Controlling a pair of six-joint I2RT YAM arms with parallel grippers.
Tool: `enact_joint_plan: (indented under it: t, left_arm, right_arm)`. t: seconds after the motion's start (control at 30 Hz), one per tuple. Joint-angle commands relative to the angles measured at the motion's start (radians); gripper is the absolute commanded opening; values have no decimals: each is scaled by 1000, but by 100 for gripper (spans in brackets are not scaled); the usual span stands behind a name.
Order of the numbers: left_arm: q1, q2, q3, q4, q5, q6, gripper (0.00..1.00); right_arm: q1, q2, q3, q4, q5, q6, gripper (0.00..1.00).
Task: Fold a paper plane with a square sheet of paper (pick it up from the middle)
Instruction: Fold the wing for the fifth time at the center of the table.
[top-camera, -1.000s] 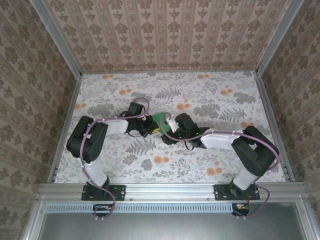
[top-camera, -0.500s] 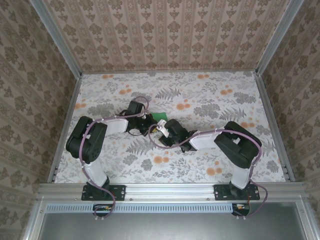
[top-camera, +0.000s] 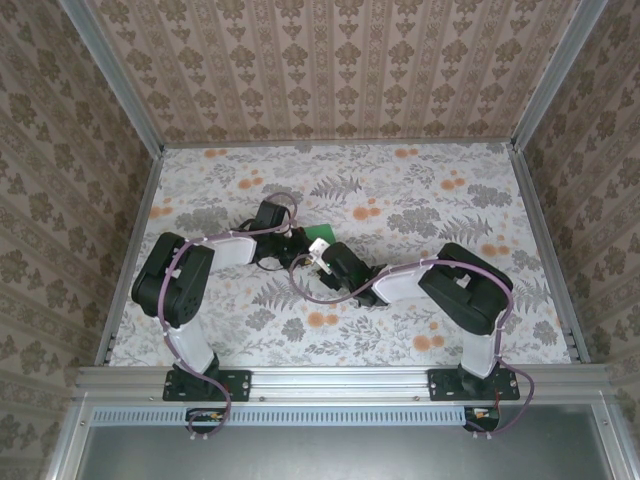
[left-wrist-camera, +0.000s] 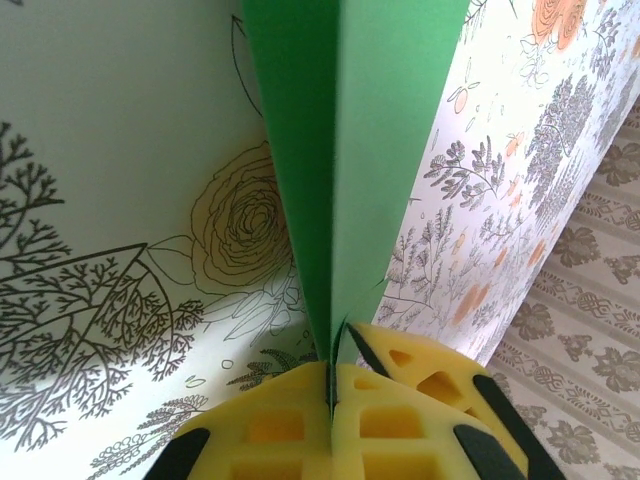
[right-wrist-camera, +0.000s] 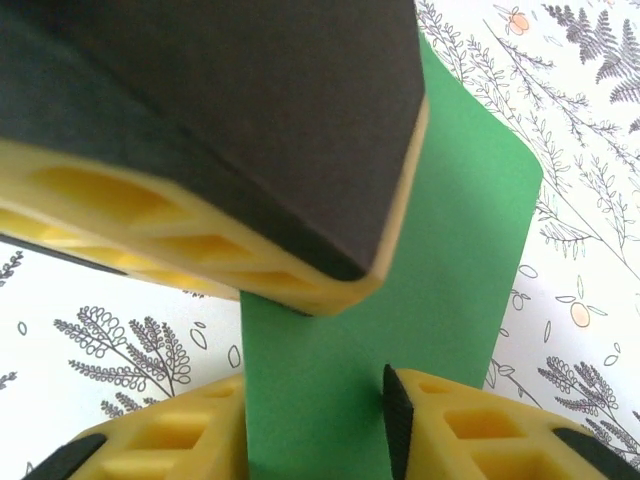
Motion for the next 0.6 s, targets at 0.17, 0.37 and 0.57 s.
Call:
enact_joint_plan:
  t: [0.17, 0.37, 0.57]
  left_arm:
    - [7, -41, 26, -45, 10, -10, 3]
    - [16, -58, 23, -66, 4, -1, 6]
    - [30, -70, 17, -75, 2, 5, 19]
  right_arm:
    - [14, 26, -8, 29, 74, -50, 26]
    - [14, 25, -19, 37, 94, -57, 16]
    - [14, 15, -22, 31, 72, -57, 4]
